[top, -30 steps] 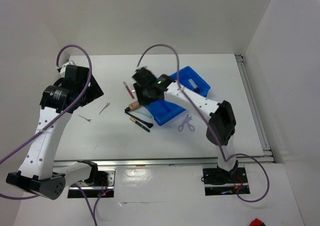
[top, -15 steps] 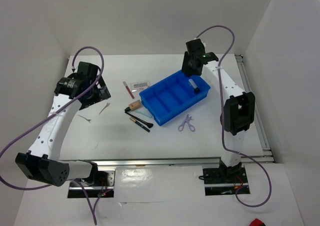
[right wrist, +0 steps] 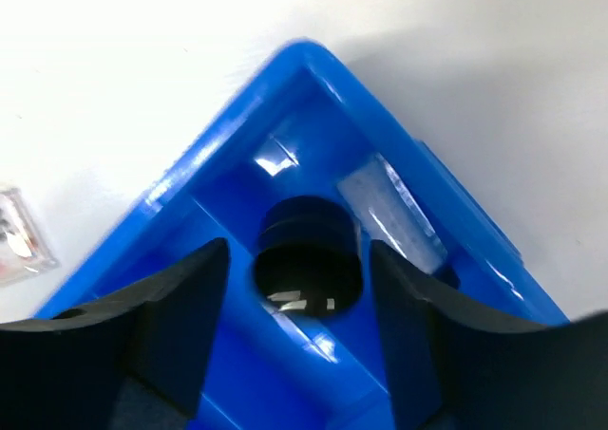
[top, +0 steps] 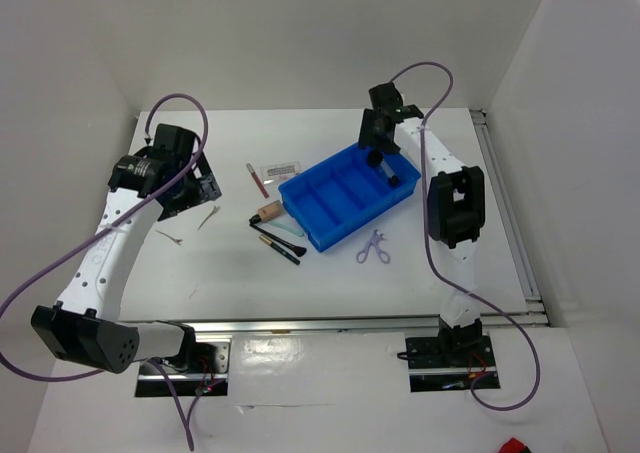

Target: Organize the makeup

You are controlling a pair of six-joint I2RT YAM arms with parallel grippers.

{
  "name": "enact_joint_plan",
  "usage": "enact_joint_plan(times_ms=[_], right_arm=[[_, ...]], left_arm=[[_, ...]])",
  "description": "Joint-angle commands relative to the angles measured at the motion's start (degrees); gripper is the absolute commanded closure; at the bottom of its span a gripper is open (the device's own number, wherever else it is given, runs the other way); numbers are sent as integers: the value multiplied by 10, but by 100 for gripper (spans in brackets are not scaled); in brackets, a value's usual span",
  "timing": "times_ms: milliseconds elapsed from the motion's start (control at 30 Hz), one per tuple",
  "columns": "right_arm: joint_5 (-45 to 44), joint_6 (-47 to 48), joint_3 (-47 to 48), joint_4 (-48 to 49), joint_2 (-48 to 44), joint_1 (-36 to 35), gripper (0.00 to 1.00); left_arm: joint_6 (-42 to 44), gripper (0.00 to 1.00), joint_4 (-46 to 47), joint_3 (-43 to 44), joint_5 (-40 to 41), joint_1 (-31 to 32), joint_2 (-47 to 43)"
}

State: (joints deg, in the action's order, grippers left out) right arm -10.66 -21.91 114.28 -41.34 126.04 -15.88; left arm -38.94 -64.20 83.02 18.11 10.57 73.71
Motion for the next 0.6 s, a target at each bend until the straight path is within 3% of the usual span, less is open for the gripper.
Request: enact_joint_plan(times_ms=[0,200,267,300,333,467,567], right_arm=[[10,5,65,14,9,-3,28],[-1,25,89,-1,-8,-18,14],[-2,31,95,-12,-22,-26,19],[-2,31,89,-12,-38,-34,25],[-2,31,82,-12,-48,-40,36],[-8,46,3,-7,-116,-104,55],[-37,21,-94,-23,-187,-120,57]], left_arm=[[14,0,11,14,-2,-4,0],[19,0,6,26,-7,-4,0],[19,0,13,26,-12,-4,0],[19,0,13,26,-12,-4,0],[19,0,13,21,-18,-4,0],[19,0,13,21,-18,-4,0],[19,0,13,21,-18,-9,0]])
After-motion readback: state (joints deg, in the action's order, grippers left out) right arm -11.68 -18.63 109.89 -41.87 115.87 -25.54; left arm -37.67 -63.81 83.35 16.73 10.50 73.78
